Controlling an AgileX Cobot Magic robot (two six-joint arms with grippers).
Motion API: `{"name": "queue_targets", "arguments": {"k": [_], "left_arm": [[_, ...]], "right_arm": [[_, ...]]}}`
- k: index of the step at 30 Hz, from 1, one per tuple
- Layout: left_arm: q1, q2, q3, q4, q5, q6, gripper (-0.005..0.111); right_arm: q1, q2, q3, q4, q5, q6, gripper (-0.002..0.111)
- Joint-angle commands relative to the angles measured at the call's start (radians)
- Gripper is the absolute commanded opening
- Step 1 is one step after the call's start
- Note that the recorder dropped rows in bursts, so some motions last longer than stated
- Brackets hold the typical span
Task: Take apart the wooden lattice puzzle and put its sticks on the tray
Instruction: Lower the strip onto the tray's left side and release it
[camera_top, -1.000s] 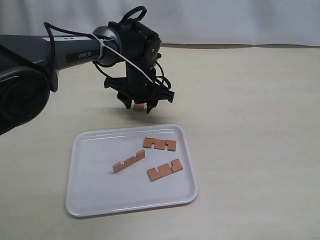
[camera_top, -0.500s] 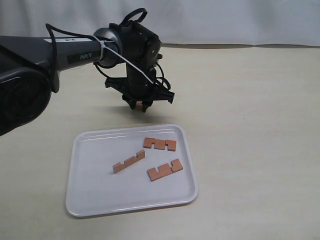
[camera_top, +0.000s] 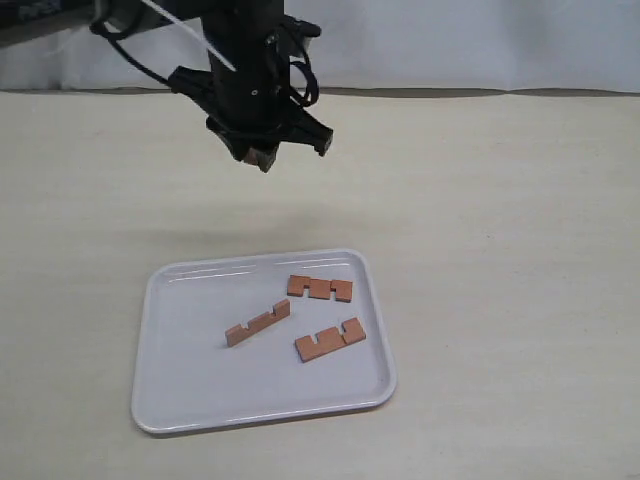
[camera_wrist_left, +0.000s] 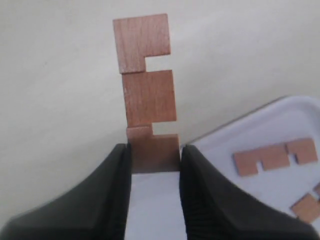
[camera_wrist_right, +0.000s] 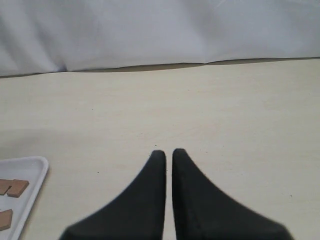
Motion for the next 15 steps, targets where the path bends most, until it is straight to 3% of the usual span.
{"name": "queue_targets", "arguments": {"k": [1,4,9,15], "left_arm": [[-0.013,-0.198,0.268,0.008,-0.050,-0.002,0.000],[-0.013,-0.330,0.505,-0.014,-0.172,-0.014,0.000],[-0.013,-0.464,0.890,-0.017,-0.489,-0.029,0.000],[-0.013,-0.438,1.007,-0.022,-0.666,-0.029,0.000]], "right_arm": [[-0.002,-0.004,0.001,0.003,-0.011,-0.006,0.004],[-0.002,-0.004,0.001,0.003,-0.011,-0.006,0.004],[-0.002,-0.004,0.001,0.003,-0.011,-0.006,0.004],[-0.004,-0.004,0.001,0.003,-0.011,-0.006,0.004]]}}
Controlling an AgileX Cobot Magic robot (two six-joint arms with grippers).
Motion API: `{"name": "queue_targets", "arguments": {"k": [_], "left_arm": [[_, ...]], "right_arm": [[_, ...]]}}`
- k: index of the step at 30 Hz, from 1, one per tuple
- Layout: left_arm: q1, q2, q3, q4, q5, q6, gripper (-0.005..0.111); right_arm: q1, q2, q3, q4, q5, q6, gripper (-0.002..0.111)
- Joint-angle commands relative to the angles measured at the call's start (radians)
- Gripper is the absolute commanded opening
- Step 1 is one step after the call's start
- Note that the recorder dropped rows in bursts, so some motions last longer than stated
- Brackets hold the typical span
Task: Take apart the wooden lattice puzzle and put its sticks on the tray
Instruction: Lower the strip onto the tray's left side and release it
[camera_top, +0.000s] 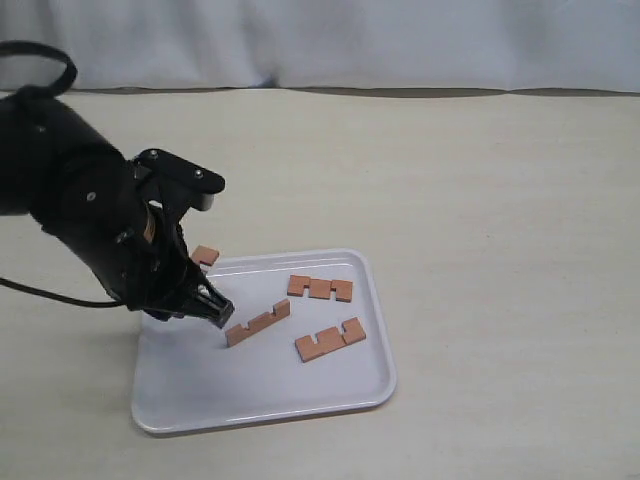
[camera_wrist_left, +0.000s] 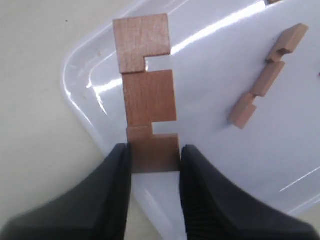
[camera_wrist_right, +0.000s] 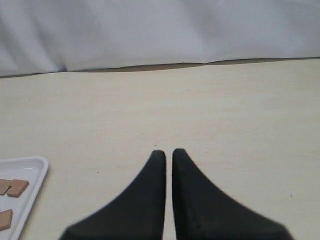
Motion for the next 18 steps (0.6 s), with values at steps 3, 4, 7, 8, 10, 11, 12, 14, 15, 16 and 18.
{"name": "queue_targets", "arguments": {"k": [3,4,7,8,10,11,12,14,15,16,18], "left_arm": [[-0.002,0.029,0.043,-0.010,-0.143,-0.010,0.000],[-0.002,0.037,0.043,-0.010,-0.146,-0.010,0.000],[-0.002,0.059,0.043,0.000,-0.142,-0.010,0.005],[-0.002,0.069,0.043,0.000,-0.141,-0.010,0.010],[-0.002,0.086,0.043,0.000,-0.149,-0.010,0.022],[-0.002,0.094,0.043,-0.003,-0.159,-0.010,0.031],[-0.002,0.099,0.043,-0.003,-0.164,-0.010,0.039],[-0.002,0.101,0.043,-0.009,-0.176,-0.010,0.054],[-0.002,0.096,0.041,-0.009,-0.176,-0.010,0.058],[-0.002,0.090,0.032,-0.013,-0.162,-0.010,0.062],[-0.002,0.079,0.011,-0.023,-0.121,-0.010,0.067]], "right_arm": [[-0.005,-0.004,0.001,0.003,-0.011,-0.006,0.004],[-0.008,-0.004,0.001,0.003,-0.011,-0.006,0.004],[-0.016,-0.004,0.001,0.003,-0.011,-0.006,0.004],[-0.018,-0.004,0.001,0.003,-0.011,-0.006,0.004],[-0.018,-0.004,0.001,0.003,-0.011,-0.006,0.004],[-0.018,-0.004,0.001,0.003,-0.011,-0.006,0.004],[-0.018,-0.004,0.001,0.003,-0.011,-0.006,0.004],[-0.018,-0.004,0.001,0.003,-0.011,-0.006,0.004],[-0.018,-0.004,0.001,0.003,-0.011,-0.006,0.004],[-0.018,-0.004,0.001,0.003,-0.011,-0.006,0.004],[-0.018,-0.004,0.001,0.003,-0.011,-0.006,0.004]]}}
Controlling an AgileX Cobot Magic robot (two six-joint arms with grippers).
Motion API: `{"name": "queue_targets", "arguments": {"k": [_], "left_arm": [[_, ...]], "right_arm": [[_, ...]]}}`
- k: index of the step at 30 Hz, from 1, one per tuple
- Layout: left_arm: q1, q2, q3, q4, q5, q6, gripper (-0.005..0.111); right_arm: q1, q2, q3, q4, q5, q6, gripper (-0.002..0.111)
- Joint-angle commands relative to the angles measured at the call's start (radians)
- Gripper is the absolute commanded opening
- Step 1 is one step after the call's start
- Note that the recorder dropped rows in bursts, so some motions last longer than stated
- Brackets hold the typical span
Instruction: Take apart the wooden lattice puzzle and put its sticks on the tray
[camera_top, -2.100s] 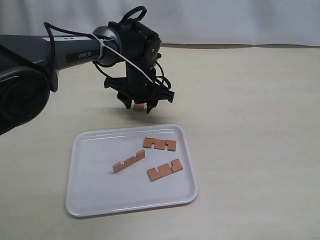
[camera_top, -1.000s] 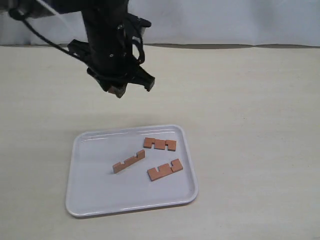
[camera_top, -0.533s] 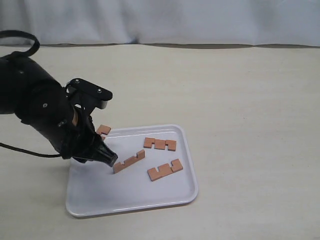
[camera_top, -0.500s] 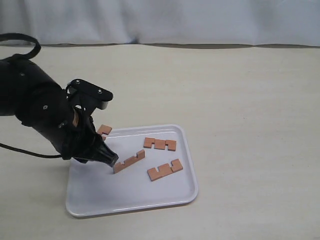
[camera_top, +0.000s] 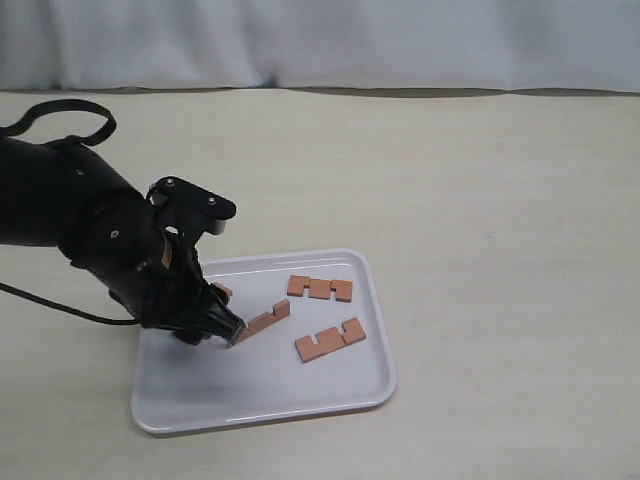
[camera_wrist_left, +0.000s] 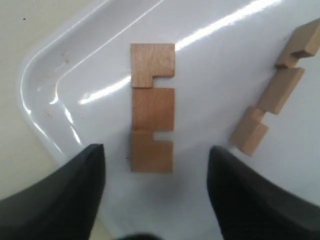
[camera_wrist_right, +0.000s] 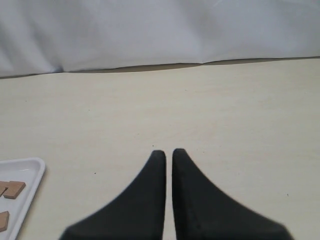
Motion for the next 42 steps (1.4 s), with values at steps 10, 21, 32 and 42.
{"name": "queue_targets", "arguments": {"k": [10,21,32,42], "left_arm": [[-0.002,-0.138,-0.194,-0.023,0.311,0.086,0.064],[0.194,-0.212,-0.238,0.093,0.530,0.157,0.000],[0.518,-0.541,-0.146,-0.028,0.334,0.147,0.000],[0.523,-1.064,0.091,-0.071,0.042,0.117,0.000]], "right_arm": [[-0.005,-0.004,0.001,0.003,-0.011,-0.006,0.004],[-0.005,-0.004,0.001,0.003,-0.011,-0.006,0.004],[0.047,-0.004,0.001,0.003,-0.011,-0.006,0.004],[0.047,-0.004,0.001,0.003,-0.011,-0.006,0.004]]}}
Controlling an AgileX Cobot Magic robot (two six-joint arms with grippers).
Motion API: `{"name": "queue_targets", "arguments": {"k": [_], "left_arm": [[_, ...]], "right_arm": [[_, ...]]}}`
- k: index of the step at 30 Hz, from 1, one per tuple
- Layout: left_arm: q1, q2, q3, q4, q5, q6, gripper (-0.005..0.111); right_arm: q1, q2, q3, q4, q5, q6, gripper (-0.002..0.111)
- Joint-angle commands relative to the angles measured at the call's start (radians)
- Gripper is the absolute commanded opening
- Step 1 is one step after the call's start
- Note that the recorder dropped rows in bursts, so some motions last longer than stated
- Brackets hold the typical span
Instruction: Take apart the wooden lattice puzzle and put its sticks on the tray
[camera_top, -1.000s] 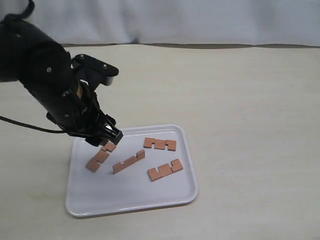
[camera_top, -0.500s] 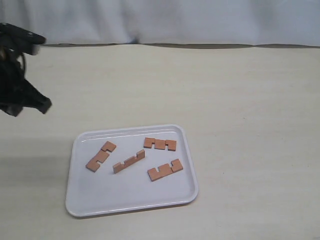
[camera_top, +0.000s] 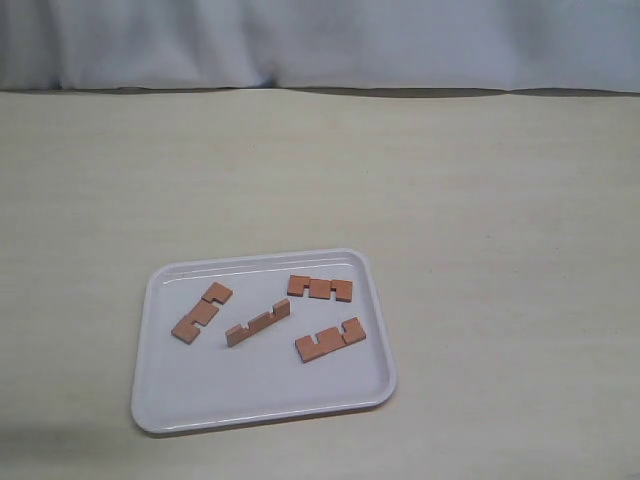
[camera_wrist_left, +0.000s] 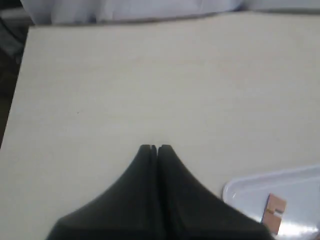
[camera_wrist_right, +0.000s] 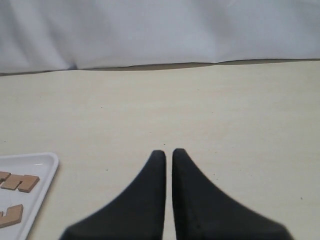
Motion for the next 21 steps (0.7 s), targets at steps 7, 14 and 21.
{"name": "queue_targets", "arguments": {"k": [7,14,21], "left_arm": [[0.000,-0.518,0.203,-0.024,-0.287,-0.012,0.000],[0.000,-0.801,0.305,-0.021,-0.420,-0.004,0.000],[0.000,-0.878,0.336,0.002,-0.450,0.000,0.000]], "right_arm": [[0.002,-0.004,0.001,0.003,-0.011,-0.006,0.004],[0.002,-0.004,0.001,0.003,-0.011,-0.006,0.004],[0.002,-0.004,0.001,0.003,-0.011,-0.006,0.004]]}}
